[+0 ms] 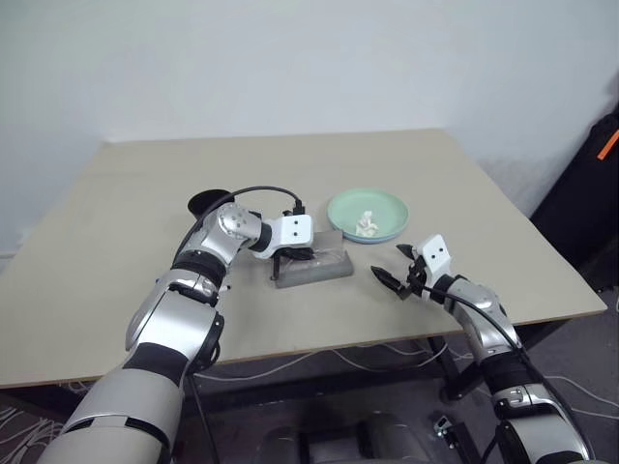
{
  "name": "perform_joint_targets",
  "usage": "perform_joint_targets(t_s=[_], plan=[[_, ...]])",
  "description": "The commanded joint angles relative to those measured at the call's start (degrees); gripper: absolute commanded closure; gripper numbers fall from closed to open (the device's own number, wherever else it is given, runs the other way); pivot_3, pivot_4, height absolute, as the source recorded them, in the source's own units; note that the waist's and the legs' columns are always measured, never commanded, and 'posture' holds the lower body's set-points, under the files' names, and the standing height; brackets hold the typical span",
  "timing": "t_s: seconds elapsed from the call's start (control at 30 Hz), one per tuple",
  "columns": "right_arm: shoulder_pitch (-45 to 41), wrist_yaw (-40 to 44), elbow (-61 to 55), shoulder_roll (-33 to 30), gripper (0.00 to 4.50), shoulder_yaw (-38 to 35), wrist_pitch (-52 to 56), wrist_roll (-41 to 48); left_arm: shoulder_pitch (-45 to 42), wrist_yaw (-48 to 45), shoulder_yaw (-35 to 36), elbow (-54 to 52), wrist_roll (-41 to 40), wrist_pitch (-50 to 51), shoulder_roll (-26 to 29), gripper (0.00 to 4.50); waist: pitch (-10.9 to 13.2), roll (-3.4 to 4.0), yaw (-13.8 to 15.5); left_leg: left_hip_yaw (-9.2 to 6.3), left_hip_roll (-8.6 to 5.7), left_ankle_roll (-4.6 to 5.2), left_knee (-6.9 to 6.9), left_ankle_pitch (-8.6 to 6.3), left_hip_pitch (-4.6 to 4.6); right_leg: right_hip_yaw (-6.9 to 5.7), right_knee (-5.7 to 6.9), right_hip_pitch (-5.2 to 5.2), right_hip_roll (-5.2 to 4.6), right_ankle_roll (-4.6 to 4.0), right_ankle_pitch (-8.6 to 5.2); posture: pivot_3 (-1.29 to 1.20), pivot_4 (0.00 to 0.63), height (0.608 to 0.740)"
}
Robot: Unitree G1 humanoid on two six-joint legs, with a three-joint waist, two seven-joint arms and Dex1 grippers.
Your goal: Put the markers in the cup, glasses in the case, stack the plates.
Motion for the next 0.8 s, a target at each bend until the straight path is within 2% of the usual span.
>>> perform_joint_targets(t_s=[0.03,0.37,0.43,0.53,0.67,0.8], plan=[[-0.70,-0.54,-2.89,0.05,0.00,-0.69,-0.37,0.60,-0.95,-6.39,2.13,0.65,-2.25,5.45,-0.40,4.47,0.00,0.00,-0.02,0.00,0.00,0.00,0.00,0.00,0.00,0.00,0.00,0.00,0.00,-0.01,-0.01,0.00,0.000,0.740],[-1.43,-0.58,-1.92,0.49,0.00,-0.50,-0.69,0.36,0.76,-17.05,2.61,-2.40,-2.37,11.20,1.47,4.47,0.00,0.00,-0.09,-0.01,0.01,0.01,-0.02,-0.01,0.01,0.01,-0.01,0.00,0.02,-0.01,-0.01,0.00,0.000,0.740],[-1.59,-0.57,-1.72,0.63,0.00,-0.43,-0.76,0.31,1.30,-16.88,2.55,-2.99,-2.15,10.79,1.64,4.47,-0.01,0.00,-0.10,-0.01,0.01,0.01,-0.01,-0.01,0.01,0.01,0.00,0.00,0.02,-0.01,-0.01,0.00,0.000,0.740],[-1.53,-0.56,-1.72,0.80,0.00,-0.35,-0.84,0.19,1.57,-11.50,2.63,-2.76,-1.05,8.65,1.46,4.47,-0.01,0.01,-0.08,-0.02,0.02,0.01,-0.01,-0.01,0.04,0.01,0.01,0.01,0.02,-0.01,-0.01,0.00,0.000,0.740],[-1.49,-0.55,-1.71,0.94,0.00,-0.22,-0.83,0.08,0.50,-6.47,4.19,-1.51,-1.63,8.93,0.42,3.55,0.00,0.00,0.00,-0.02,0.02,0.01,0.03,0.00,0.02,0.00,0.03,0.02,0.01,0.02,0.01,0.00,0.000,0.740],[-1.42,-0.55,-1.82,0.99,0.00,-0.12,-0.73,0.11,-0.32,-4.14,4.84,-1.18,-2.03,8.05,0.04,2.13,0.00,0.00,0.03,-0.04,0.01,0.01,0.04,-0.01,0.01,-0.01,0.03,0.03,0.00,0.10,0.05,0.00,0.000,0.740]])
